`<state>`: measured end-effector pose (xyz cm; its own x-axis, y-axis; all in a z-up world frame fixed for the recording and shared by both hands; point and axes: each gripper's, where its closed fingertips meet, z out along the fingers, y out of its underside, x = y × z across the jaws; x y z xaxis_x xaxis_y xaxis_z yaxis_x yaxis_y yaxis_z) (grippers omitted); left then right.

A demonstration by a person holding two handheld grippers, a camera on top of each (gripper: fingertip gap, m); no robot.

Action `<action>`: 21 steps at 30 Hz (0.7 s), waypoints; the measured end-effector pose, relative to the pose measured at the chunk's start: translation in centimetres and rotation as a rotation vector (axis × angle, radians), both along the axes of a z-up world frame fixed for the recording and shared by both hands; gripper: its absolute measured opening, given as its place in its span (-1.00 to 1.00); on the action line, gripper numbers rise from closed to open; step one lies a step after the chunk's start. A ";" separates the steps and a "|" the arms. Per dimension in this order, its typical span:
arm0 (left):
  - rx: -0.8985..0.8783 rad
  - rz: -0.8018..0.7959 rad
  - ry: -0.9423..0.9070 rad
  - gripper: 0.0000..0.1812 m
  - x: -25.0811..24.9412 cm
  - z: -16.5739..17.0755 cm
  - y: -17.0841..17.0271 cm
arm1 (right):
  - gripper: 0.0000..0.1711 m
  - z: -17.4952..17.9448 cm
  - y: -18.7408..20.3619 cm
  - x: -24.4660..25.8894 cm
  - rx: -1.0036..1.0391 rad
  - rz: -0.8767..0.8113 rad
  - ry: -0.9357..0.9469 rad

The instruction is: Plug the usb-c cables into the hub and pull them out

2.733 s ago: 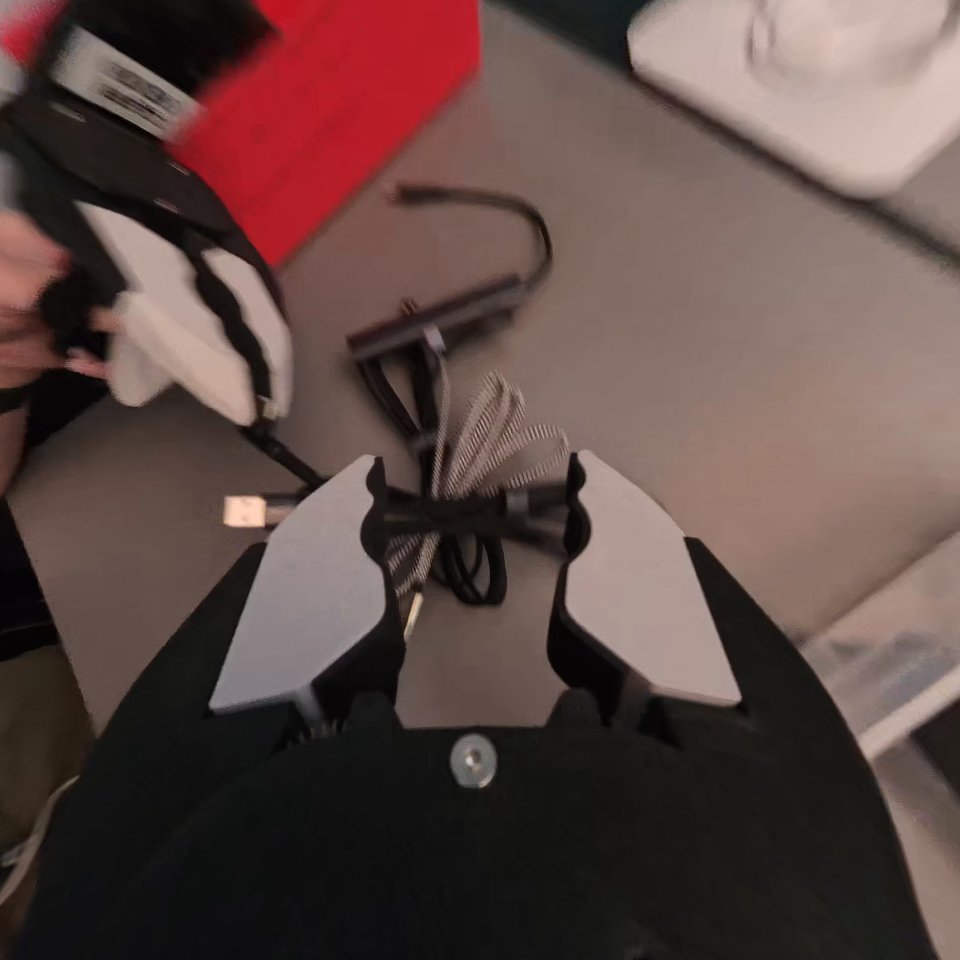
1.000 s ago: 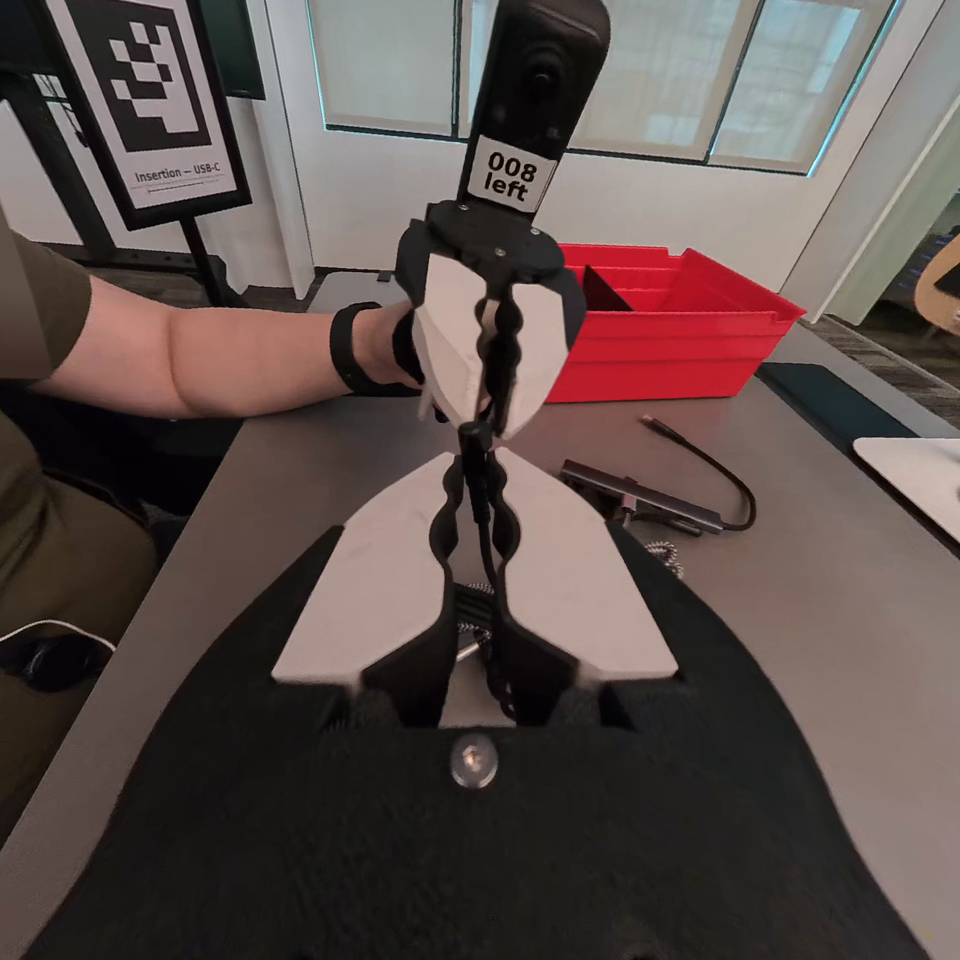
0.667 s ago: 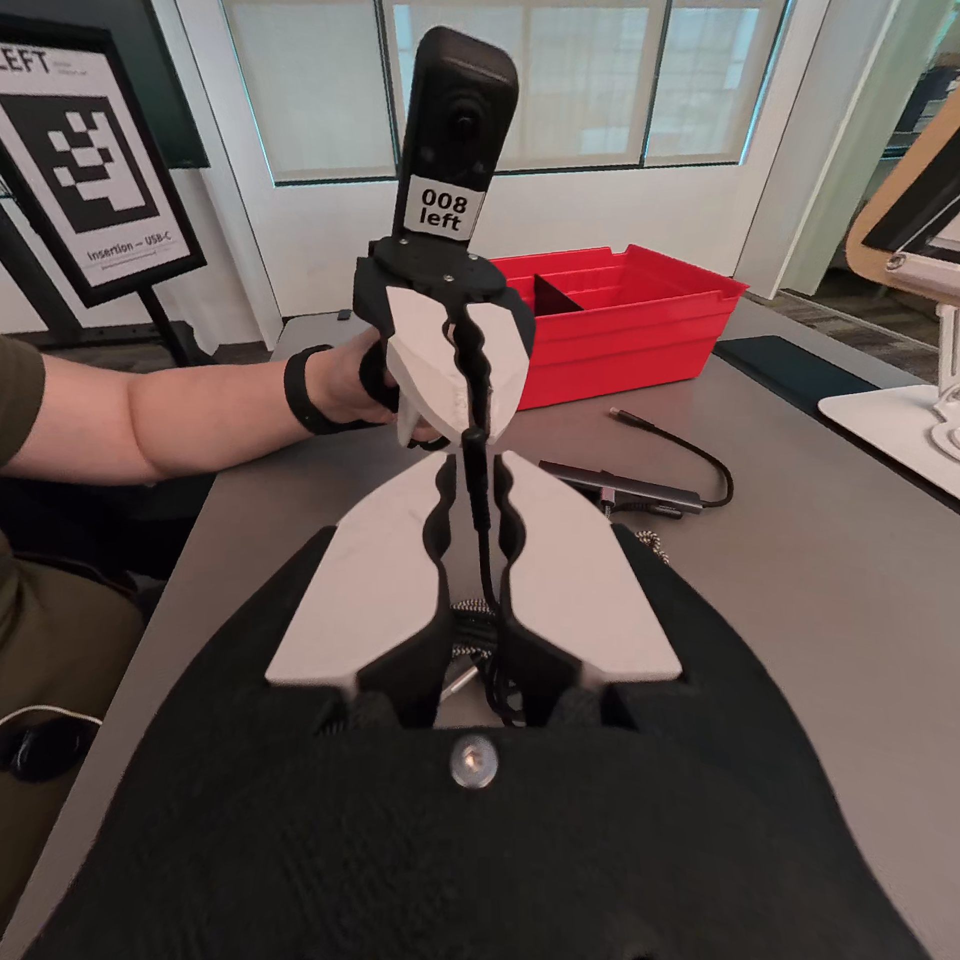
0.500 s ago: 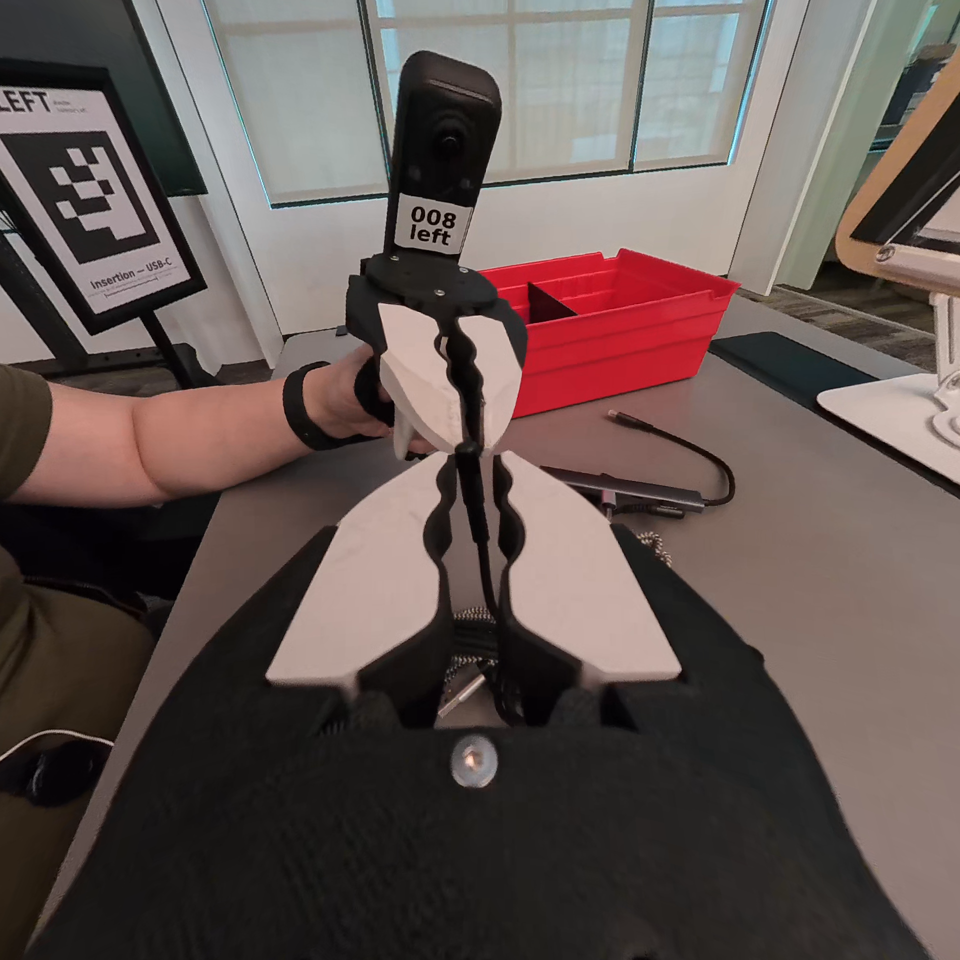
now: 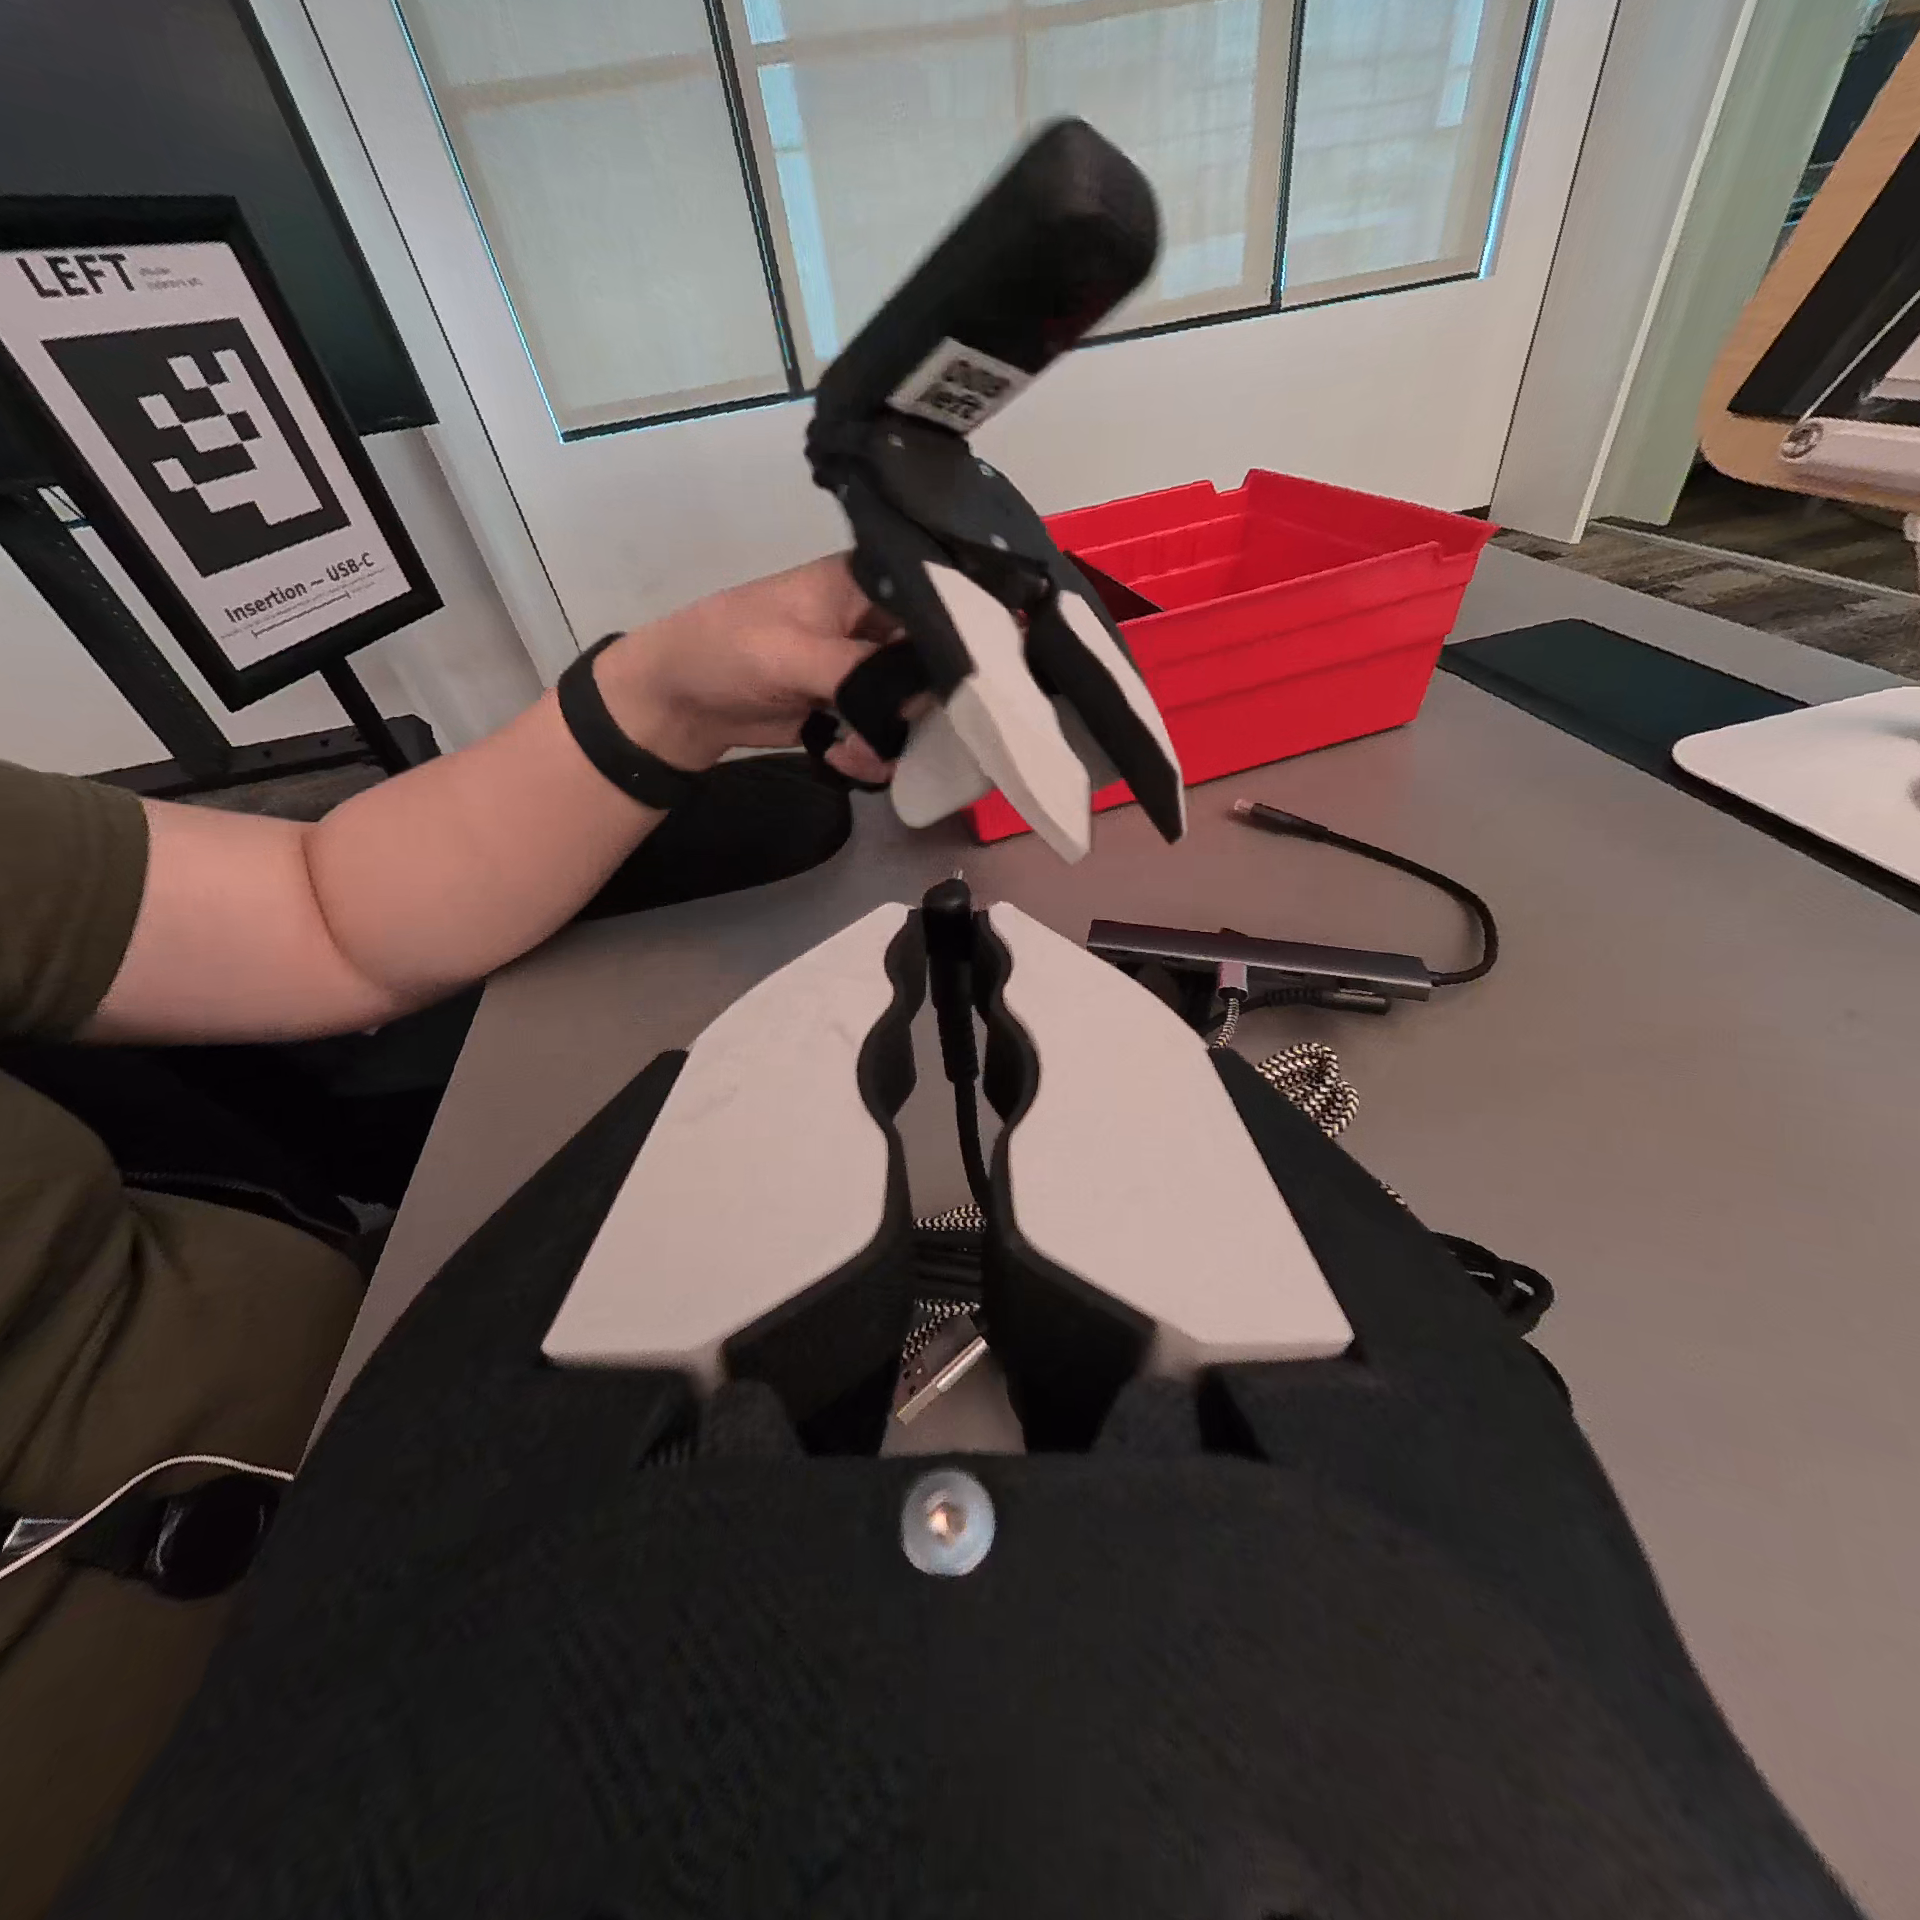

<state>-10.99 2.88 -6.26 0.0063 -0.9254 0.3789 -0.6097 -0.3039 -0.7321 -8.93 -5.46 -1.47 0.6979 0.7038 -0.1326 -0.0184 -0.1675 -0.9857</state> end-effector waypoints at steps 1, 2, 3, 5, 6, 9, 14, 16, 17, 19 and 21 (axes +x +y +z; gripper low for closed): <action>-0.027 0.025 0.092 -0.53 -0.3 -1.2 0.8 | -0.90 0.0 0.0 0.0 -0.001 0.000 0.000; -0.066 0.032 0.157 -0.58 -0.3 -2.0 1.2 | -0.90 -0.1 0.0 0.0 -0.002 0.002 -0.002; -0.116 0.029 0.202 -0.61 -0.2 -2.6 1.3 | -0.90 -0.1 0.0 -0.1 -0.003 0.006 -0.005; -0.199 0.004 0.265 -0.67 0.4 -3.0 1.4 | -0.90 -0.1 -0.1 -0.1 0.000 0.014 -0.011; -0.207 0.015 0.312 -0.61 0.5 -3.4 2.0 | -0.90 -0.1 -0.2 -0.1 0.001 0.013 -0.015; -0.174 0.066 0.507 -0.52 0.2 -5.3 4.5 | -0.90 -0.1 -0.3 0.0 0.005 0.014 -0.023; -0.193 0.111 0.609 -0.51 1.1 -6.9 7.2 | -0.90 0.0 -0.4 0.2 0.013 0.012 -0.044; -0.245 0.080 0.628 -0.49 1.5 -7.5 7.2 | -0.90 0.0 -0.4 0.2 0.011 0.016 -0.039; -0.280 0.052 0.631 -0.49 1.8 -7.8 6.9 | -0.90 -0.1 -0.4 0.2 0.010 0.018 -0.036; -0.352 0.013 0.641 -0.48 2.0 -8.3 6.6 | -0.90 -0.1 -0.4 0.3 0.011 0.022 -0.030; -0.446 -0.019 0.643 -0.54 2.1 -8.4 6.1 | -0.90 0.0 -0.4 0.5 0.010 0.018 -0.024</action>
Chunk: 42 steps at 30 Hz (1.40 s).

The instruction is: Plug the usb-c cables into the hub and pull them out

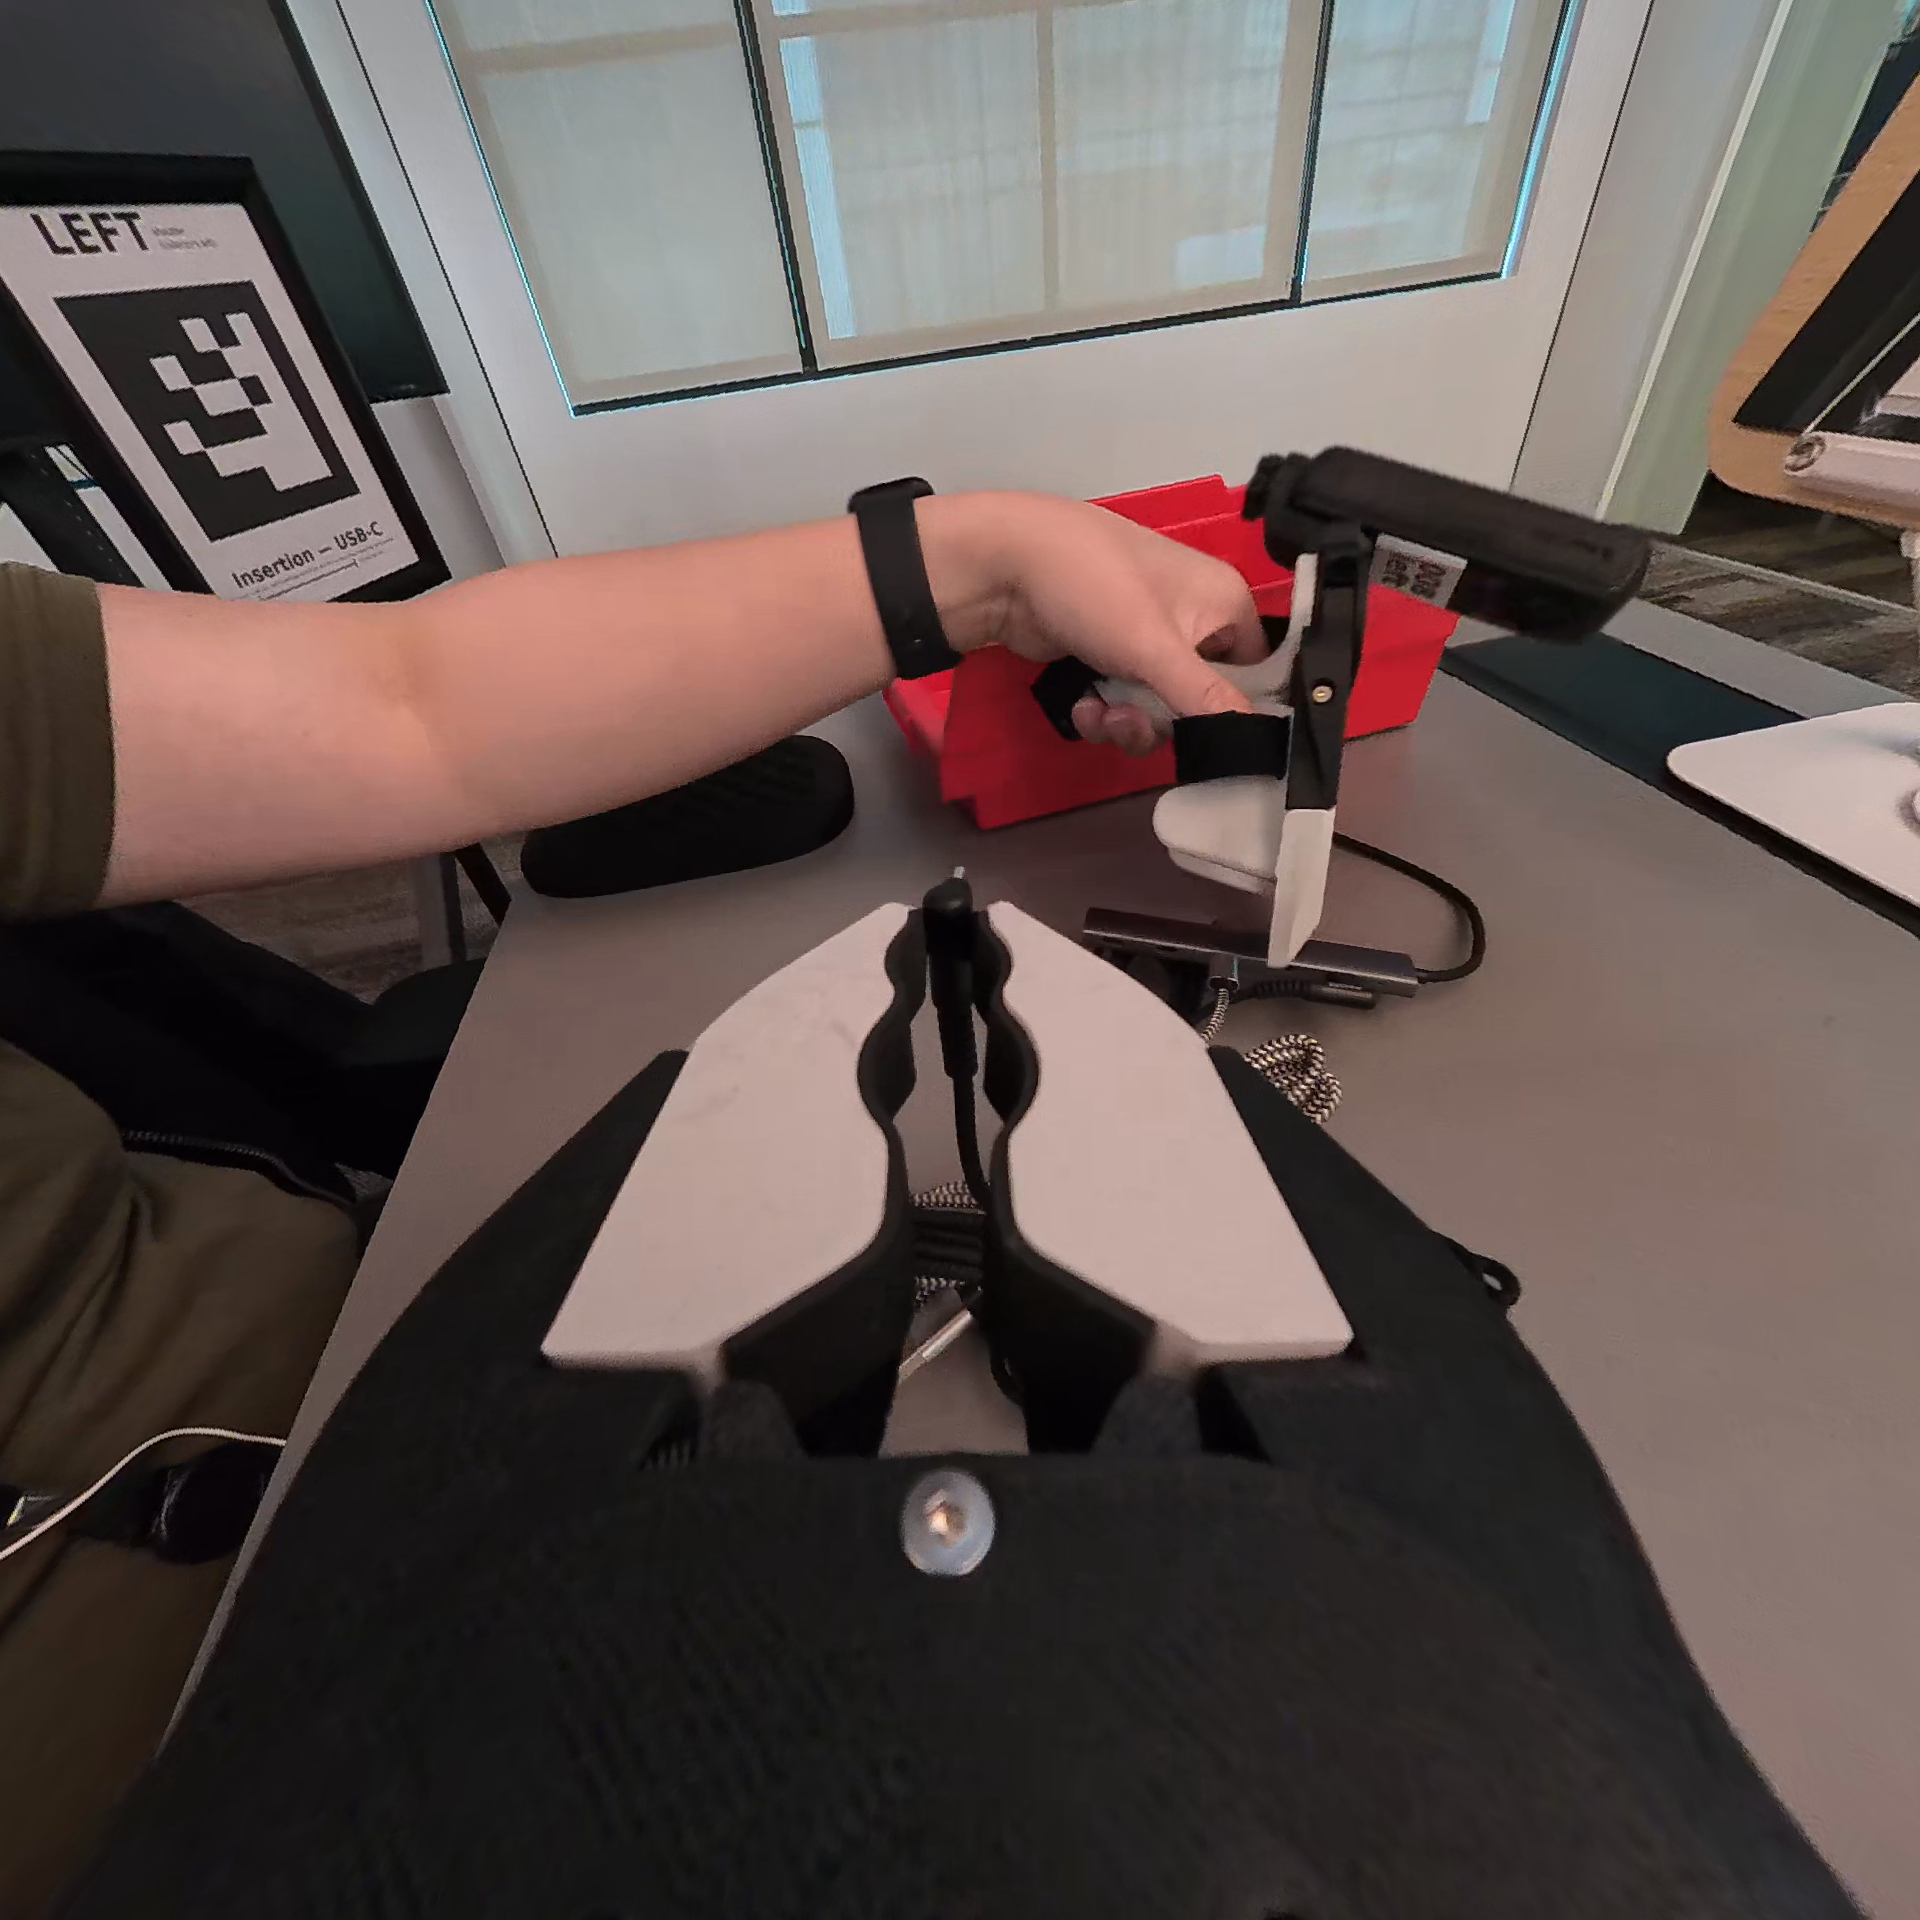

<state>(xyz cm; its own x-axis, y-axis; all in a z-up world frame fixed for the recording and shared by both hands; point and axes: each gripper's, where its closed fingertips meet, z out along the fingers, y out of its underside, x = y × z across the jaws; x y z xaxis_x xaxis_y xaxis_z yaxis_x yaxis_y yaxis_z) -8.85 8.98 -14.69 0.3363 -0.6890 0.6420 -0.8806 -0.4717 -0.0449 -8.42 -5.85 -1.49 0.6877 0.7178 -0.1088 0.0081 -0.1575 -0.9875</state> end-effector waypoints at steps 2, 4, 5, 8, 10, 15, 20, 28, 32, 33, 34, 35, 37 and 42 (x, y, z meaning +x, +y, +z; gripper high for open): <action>-0.118 0.014 -0.019 -0.58 0.3 0.1 -0.6 | -0.90 0.0 0.0 0.1 -0.001 -0.003 0.002; -0.212 0.027 -0.035 -0.69 0.5 -0.1 -0.9 | -0.90 0.0 0.1 0.2 0.000 -0.006 -0.002; -0.253 0.044 -0.040 -0.72 0.6 -0.1 -1.0 | -0.90 -0.1 0.1 0.1 -0.001 -0.005 -0.009; -0.293 0.084 -0.033 -0.77 0.9 -0.2 -1.3 | -0.90 -0.2 0.0 -0.1 0.003 0.000 -0.021; -0.336 0.088 -0.073 -0.79 1.4 0.6 -2.0 | -0.90 -0.2 0.0 -0.2 0.003 0.001 -0.026; -0.489 0.031 -0.289 -0.83 2.3 5.0 -4.9 | -0.90 -0.5 0.1 0.0 0.004 -0.014 -0.053; -0.417 -0.108 -0.483 -0.67 2.1 6.2 -8.0 | -0.90 -1.0 0.3 0.2 -0.006 -0.029 -0.076; -0.311 -0.257 -0.557 -0.68 0.3 3.6 -12.0 | -0.90 -1.7 1.0 1.4 -0.038 -0.076 -0.081; -0.365 -0.212 -0.614 -0.71 0.7 3.2 -12.7 | -0.90 -2.2 1.2 1.7 -0.074 -0.089 -0.075; -0.383 -0.211 -0.641 -0.77 0.7 3.3 -12.8 | -0.90 -2.3 1.2 1.7 -0.080 -0.085 -0.067; -0.408 -0.213 -0.672 -0.82 0.7 3.6 -13.0 | -0.90 -2.3 1.3 1.7 -0.082 -0.083 -0.066; -0.442 -0.220 -0.701 -0.87 0.6 3.9 -13.2 | -0.90 -2.4 1.3 1.7 -0.083 -0.084 -0.069; -0.498 -0.250 -0.719 -0.89 0.3 4.4 -13.9 | -0.90 -2.5 1.3 1.7 -0.084 -0.087 -0.081; -0.502 -0.349 -0.678 -0.90 -0.9 4.1 -15.2 | -0.90 -2.6 1.3 1.7 -0.085 -0.089 -0.086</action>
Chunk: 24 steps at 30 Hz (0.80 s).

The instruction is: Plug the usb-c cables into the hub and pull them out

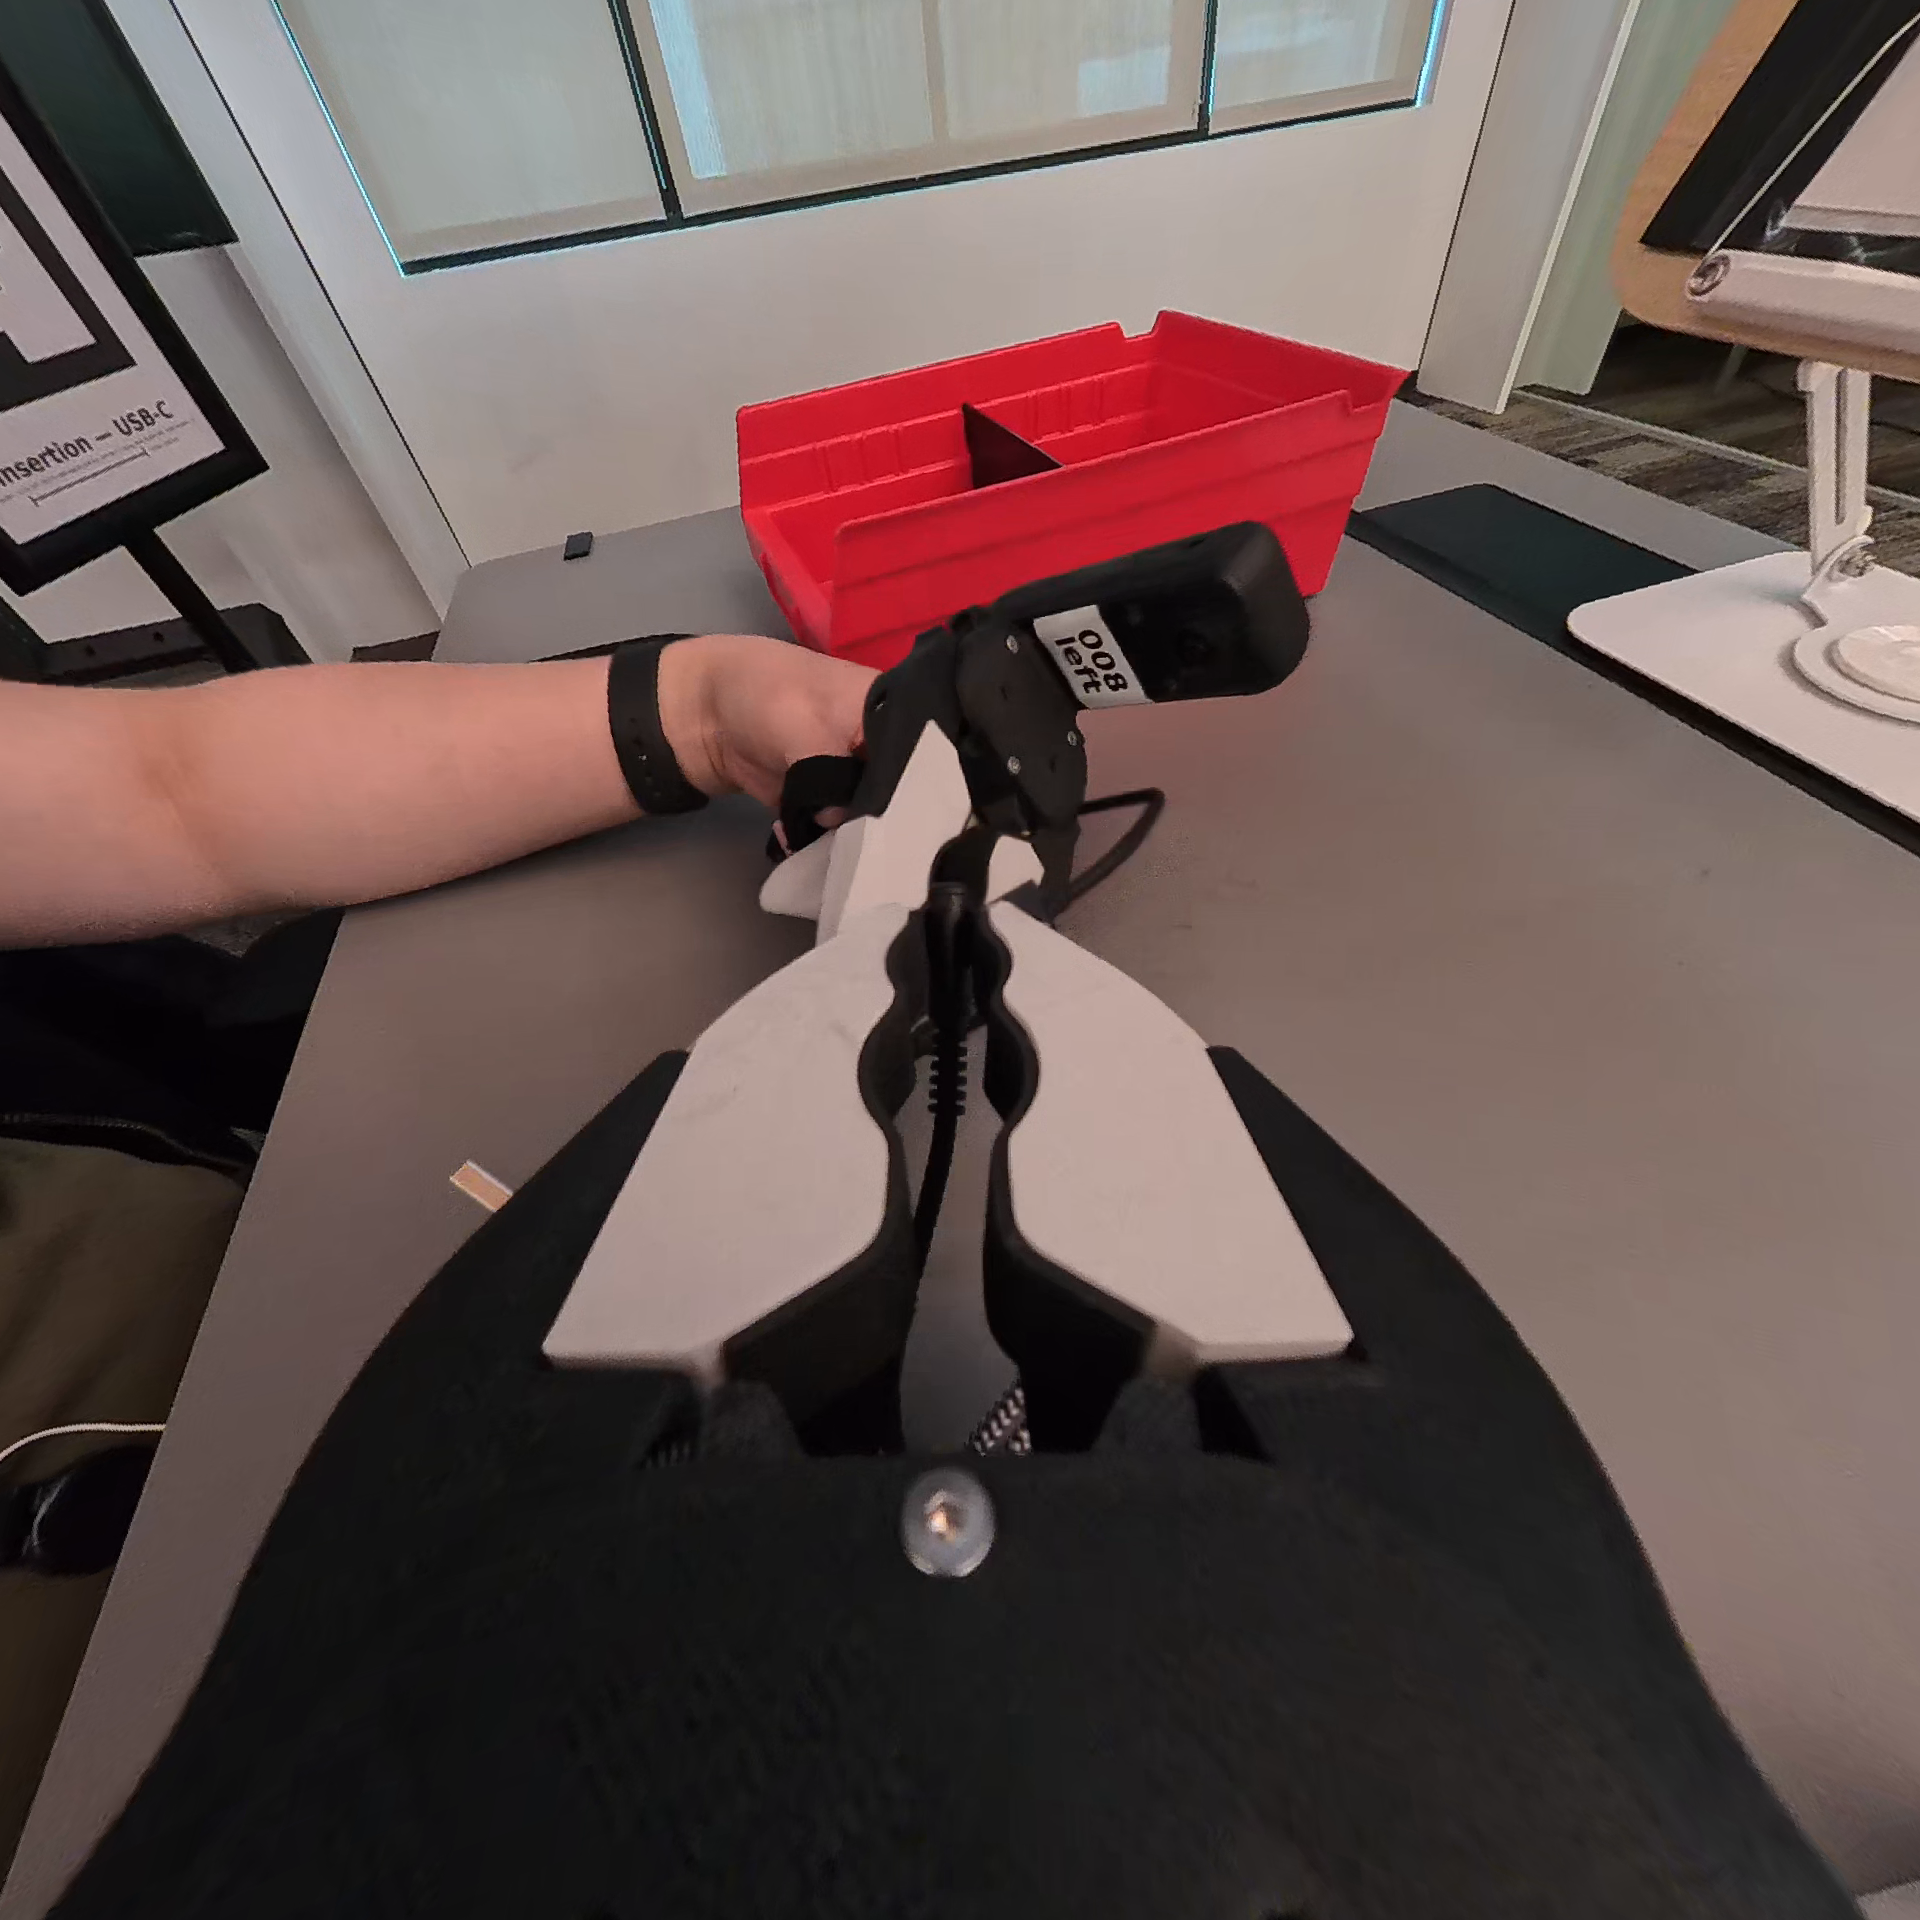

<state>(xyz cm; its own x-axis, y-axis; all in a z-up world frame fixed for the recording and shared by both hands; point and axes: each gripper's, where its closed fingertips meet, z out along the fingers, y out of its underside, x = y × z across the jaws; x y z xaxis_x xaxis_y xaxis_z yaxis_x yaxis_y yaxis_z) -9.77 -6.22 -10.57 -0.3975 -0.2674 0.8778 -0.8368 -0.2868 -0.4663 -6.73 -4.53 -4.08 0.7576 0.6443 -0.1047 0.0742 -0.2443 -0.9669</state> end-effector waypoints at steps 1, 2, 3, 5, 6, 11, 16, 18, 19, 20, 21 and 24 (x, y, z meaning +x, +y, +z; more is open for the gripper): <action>0.037 0.005 -0.005 -0.90 0.0 -0.2 0.0 | -0.90 0.1 0.0 0.0 0.001 -0.002 0.003; 0.086 0.043 -0.013 -0.90 0.3 -0.4 0.4 | -0.90 0.2 0.0 0.1 0.001 -0.007 0.007; 0.123 0.087 -0.016 -0.90 0.7 -0.4 0.9 | -0.90 0.3 0.0 0.3 0.000 -0.014 0.019; 0.195 0.161 -0.038 -0.90 1.0 0.3 1.9 | -0.90 1.1 -0.1 0.7 0.013 -0.015 0.076; 0.246 0.199 -0.052 -0.90 1.0 0.8 2.5 | -0.90 1.5 -0.1 1.0 0.022 -0.024 0.109; 0.466 0.379 -0.061 -0.90 -1.0 4.4 5.3 | -0.90 4.2 -0.3 2.6 0.144 -0.097 0.171; 0.606 0.544 -0.096 -0.90 -3.8 7.2 8.0 | -0.90 7.8 -1.4 4.5 0.320 -0.172 0.226; 0.601 0.609 -0.105 -0.90 -4.4 8.4 9.0 | -0.90 9.7 -2.1 5.5 0.377 -0.169 0.277; 0.616 0.652 -0.106 -0.90 -4.7 8.9 9.7 | -0.90 10.6 -2.6 5.4 0.388 -0.113 0.307; 0.631 0.691 -0.115 -0.90 -4.8 9.6 10.5 | -0.90 11.3 -3.2 4.8 0.389 -0.026 0.327; 0.636 0.725 -0.124 -0.90 -4.8 10.4 11.1 | -0.90 11.6 -3.5 4.3 0.371 0.036 0.325; 0.637 0.771 -0.167 -0.90 -4.1 12.8 11.9 | -0.90 9.3 -2.9 1.8 0.193 0.174 0.186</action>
